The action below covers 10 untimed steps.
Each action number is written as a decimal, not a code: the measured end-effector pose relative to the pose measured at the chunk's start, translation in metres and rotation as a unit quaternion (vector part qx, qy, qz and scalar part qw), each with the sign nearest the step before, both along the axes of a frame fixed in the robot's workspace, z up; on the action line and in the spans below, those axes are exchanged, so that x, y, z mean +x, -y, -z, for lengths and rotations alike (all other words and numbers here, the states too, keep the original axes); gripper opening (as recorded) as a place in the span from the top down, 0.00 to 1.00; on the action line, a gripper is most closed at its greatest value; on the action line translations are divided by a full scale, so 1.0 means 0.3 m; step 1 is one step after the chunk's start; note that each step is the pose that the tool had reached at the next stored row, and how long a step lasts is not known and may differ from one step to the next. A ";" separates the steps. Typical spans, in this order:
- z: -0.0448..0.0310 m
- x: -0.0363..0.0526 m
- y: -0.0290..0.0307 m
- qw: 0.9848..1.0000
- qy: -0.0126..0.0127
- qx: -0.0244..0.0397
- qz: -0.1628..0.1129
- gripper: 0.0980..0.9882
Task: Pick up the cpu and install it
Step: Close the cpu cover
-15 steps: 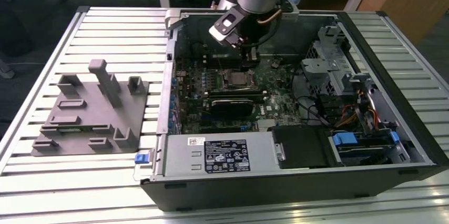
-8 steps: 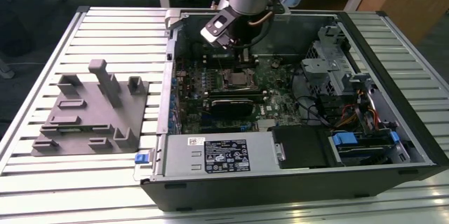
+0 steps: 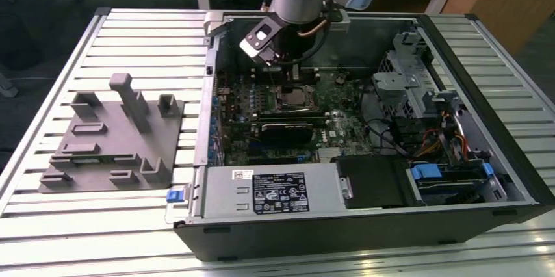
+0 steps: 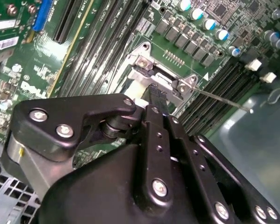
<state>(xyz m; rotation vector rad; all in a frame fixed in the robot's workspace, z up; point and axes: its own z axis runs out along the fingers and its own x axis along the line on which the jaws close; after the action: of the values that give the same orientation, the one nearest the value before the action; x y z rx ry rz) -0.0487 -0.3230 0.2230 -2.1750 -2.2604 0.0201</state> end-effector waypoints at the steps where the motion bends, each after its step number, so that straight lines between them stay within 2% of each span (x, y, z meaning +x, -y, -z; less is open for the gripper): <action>1: 0.006 -0.001 0.000 1.000 0.000 0.000 0.000 0.99; 10: 0.052 -0.008 0.000 1.000 0.000 0.000 0.000 0.99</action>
<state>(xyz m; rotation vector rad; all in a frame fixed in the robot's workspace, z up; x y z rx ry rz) -0.0511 -0.3230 0.2074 -2.1748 -2.2606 0.0199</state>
